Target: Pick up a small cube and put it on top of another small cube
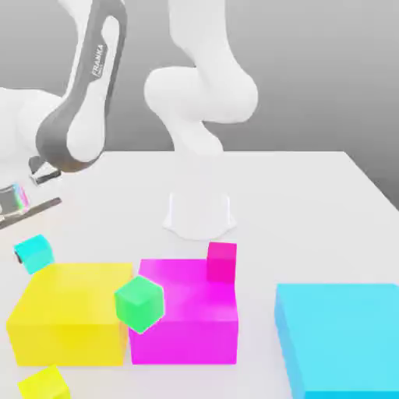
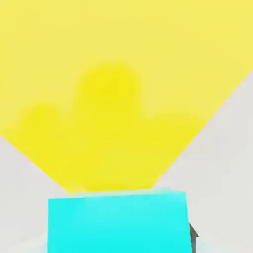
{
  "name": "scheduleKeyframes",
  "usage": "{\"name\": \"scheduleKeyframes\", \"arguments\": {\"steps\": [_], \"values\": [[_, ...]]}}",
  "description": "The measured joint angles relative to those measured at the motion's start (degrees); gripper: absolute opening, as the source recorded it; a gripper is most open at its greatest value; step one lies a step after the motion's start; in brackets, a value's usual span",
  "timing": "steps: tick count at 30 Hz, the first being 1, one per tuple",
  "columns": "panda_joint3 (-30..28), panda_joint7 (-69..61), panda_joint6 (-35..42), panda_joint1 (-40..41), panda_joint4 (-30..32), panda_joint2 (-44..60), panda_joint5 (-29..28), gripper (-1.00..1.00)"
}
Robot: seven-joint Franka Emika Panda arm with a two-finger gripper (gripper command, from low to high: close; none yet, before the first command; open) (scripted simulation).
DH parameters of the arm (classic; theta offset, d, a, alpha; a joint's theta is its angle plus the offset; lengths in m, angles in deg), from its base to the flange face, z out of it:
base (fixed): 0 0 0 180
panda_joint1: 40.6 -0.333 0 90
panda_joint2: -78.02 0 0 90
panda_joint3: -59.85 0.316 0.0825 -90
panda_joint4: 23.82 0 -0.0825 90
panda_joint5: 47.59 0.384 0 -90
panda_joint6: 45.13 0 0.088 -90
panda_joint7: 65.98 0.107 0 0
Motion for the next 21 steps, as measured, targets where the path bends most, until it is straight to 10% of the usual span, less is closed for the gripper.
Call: {"name": "scheduleKeyframes", "arguments": {"steps": [14, 21], "values": [[15.5, -2.9, 8.9, -18.3, 12.8, -27.4, 1.2, -1.0], [19.1, -0.9, -2.6, -21.6, 19.6, -25.3, 2.2, -1.0]]}}
